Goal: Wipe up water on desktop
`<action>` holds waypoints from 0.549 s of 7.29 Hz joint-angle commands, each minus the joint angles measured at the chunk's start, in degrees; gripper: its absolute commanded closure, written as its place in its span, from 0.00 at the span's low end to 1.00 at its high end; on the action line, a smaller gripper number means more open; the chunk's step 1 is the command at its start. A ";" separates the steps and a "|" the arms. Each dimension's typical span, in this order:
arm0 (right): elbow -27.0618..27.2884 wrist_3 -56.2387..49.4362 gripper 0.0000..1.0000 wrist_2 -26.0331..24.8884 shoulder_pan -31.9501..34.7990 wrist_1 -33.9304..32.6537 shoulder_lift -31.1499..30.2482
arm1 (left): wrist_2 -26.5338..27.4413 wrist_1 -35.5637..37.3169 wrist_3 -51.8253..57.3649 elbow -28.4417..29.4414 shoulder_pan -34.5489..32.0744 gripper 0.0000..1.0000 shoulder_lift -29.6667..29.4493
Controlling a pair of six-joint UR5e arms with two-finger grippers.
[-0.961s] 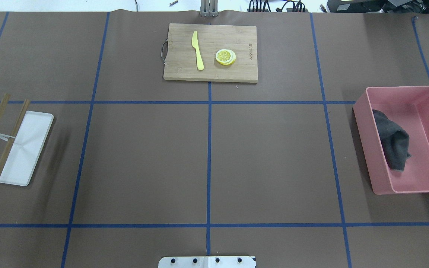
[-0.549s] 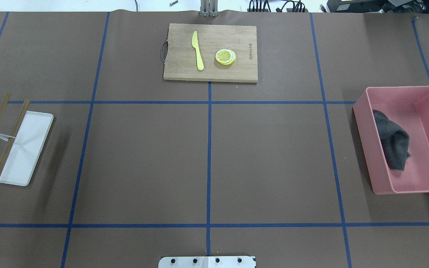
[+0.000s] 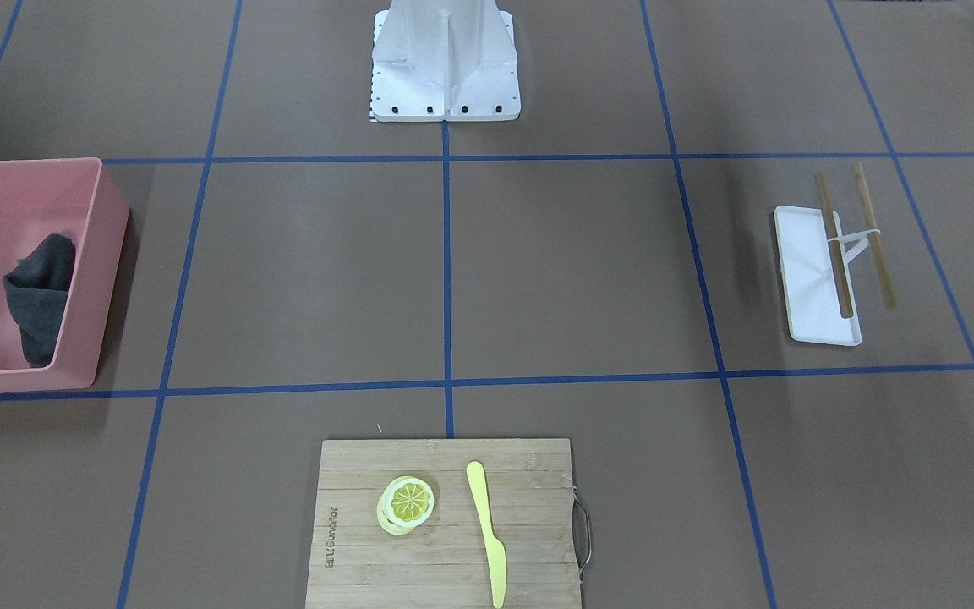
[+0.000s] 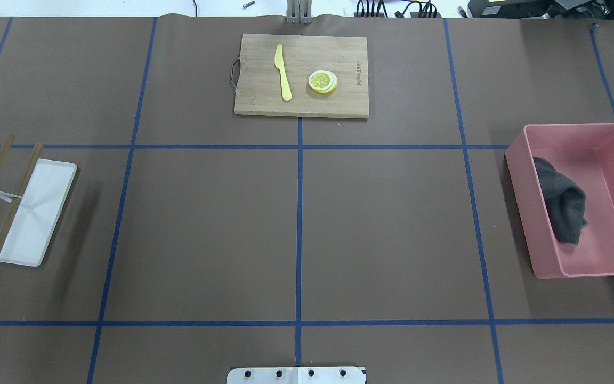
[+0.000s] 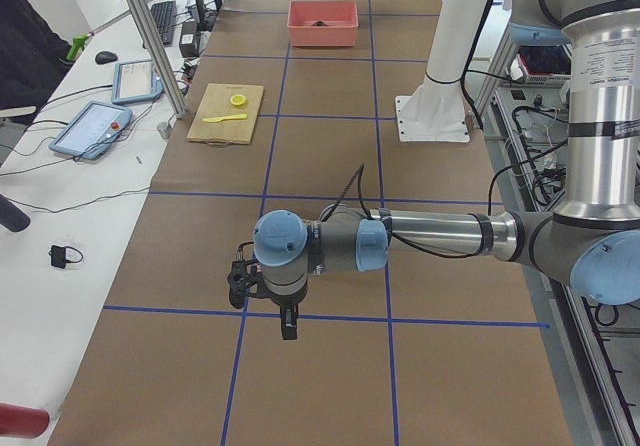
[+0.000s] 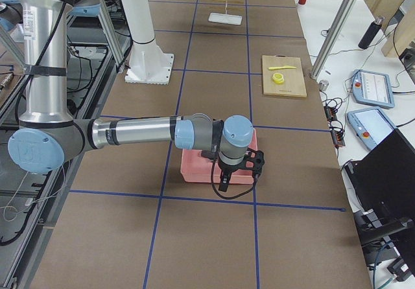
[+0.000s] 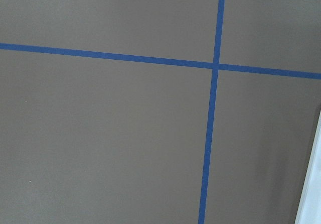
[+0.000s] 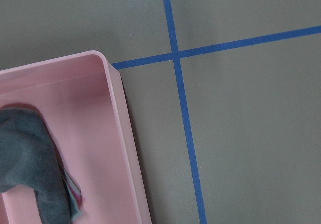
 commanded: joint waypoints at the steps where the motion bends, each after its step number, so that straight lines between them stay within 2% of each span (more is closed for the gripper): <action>1: 0.01 0.07 0.00 0.01 0.02 -0.08 -0.10 | 0.00 0.00 -0.16 0.13 0.09 0.02 -0.04; 4: 0.01 0.07 0.00 0.01 0.02 0.01 -0.10 | 0.09 0.00 -0.16 0.48 0.09 0.02 -0.04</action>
